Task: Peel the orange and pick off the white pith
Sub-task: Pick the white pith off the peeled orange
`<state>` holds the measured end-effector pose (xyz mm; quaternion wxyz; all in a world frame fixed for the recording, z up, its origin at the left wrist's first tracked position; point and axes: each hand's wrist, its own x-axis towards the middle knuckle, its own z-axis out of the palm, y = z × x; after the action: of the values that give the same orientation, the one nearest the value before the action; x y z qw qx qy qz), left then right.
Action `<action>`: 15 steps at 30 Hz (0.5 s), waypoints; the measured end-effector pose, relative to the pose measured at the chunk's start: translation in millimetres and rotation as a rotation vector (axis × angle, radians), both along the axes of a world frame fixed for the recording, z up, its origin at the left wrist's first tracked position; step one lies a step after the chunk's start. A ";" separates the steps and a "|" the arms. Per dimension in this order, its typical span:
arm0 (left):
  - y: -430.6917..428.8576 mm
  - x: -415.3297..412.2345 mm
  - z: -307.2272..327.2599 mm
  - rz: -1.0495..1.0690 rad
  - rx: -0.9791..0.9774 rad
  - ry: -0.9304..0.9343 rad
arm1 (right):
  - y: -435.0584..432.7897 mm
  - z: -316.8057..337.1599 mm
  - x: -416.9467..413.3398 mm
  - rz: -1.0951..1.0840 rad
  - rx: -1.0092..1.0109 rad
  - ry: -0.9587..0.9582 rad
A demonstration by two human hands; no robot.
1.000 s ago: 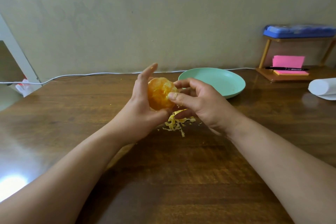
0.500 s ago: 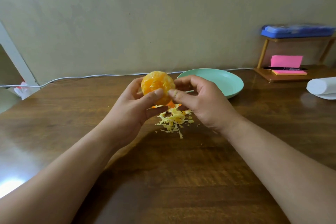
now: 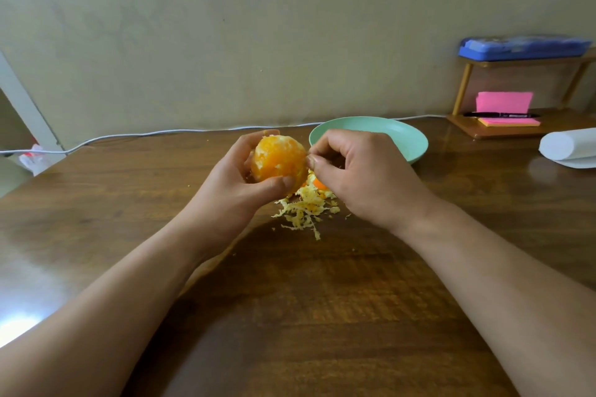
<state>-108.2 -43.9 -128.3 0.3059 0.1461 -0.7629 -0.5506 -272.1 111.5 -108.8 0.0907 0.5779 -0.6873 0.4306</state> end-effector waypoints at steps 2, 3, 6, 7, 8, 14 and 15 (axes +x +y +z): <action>0.3 0.3 -0.2 0.000 -0.033 -0.008 | -0.2 0.1 0.9 -0.021 -0.014 0.078; 0.8 0.3 0.0 -0.005 -0.040 -0.010 | -0.4 0.1 1.2 -0.029 -0.024 0.103; 1.0 -0.6 -1.4 -0.023 -0.044 -0.003 | -1.0 -2.6 0.2 -0.047 -0.033 0.115; 0.5 -0.1 -1.3 -0.025 -0.040 -0.006 | -1.4 -3.6 -0.3 -0.054 -0.027 0.089; 0.0 0.9 -0.7 -0.027 -0.036 -0.013 | -1.8 -4.1 -0.9 -0.055 -0.020 0.044; -4.9 3.5 -2.0 -0.081 -0.018 -0.054 | 1.2 6.8 -0.3 0.034 -0.039 -0.211; -5.3 3.5 -2.0 -0.096 -0.005 -0.060 | 2.2 8.4 0.3 0.044 -0.029 -0.211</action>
<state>-104.7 -49.1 -130.3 0.2567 0.1249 -0.7792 -0.5580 -271.8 113.7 -100.4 0.0168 0.5427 -0.6739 0.5010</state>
